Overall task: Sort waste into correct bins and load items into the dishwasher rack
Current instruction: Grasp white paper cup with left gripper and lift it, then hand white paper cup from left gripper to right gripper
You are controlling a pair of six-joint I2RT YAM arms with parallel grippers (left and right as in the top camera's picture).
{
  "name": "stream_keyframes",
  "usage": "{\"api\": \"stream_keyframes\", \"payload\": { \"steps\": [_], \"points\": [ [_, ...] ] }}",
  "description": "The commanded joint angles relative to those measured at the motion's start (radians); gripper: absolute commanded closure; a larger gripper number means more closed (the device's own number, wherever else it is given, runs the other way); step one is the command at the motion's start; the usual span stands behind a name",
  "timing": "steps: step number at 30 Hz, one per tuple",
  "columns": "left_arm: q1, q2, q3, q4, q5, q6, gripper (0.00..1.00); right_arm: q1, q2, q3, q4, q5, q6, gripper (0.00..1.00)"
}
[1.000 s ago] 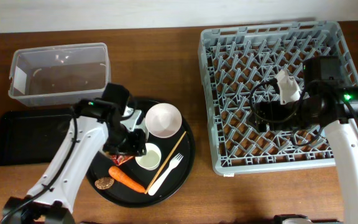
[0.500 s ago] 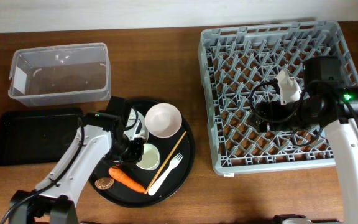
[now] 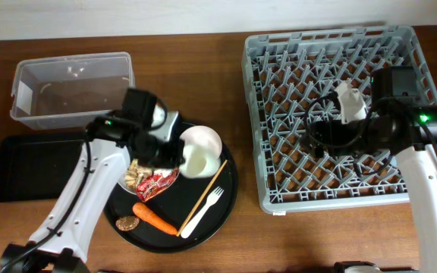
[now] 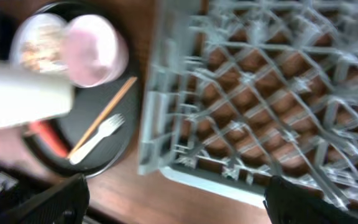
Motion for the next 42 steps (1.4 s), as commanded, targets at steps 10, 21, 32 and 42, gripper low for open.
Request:
{"api": "stream_keyframes", "payload": {
  "steps": [10,21,32,42],
  "points": [
    [0.088,0.007,0.074,0.333,0.931,0.146,1.0,0.011,0.002,0.008,0.012,-0.739,-0.526,0.02],
    [0.039,0.007,0.074,0.362,1.02,0.146,1.0,0.128,0.006,0.008,0.062,-0.817,-0.587,0.02],
    [-0.023,0.007,0.074,0.372,1.012,0.146,1.0,0.168,0.007,0.008,0.091,-0.817,-0.583,0.15],
    [-0.024,0.007,0.074,0.39,1.012,0.146,1.0,0.168,0.007,0.008,0.09,-0.818,-0.583,0.41]
  ]
}}
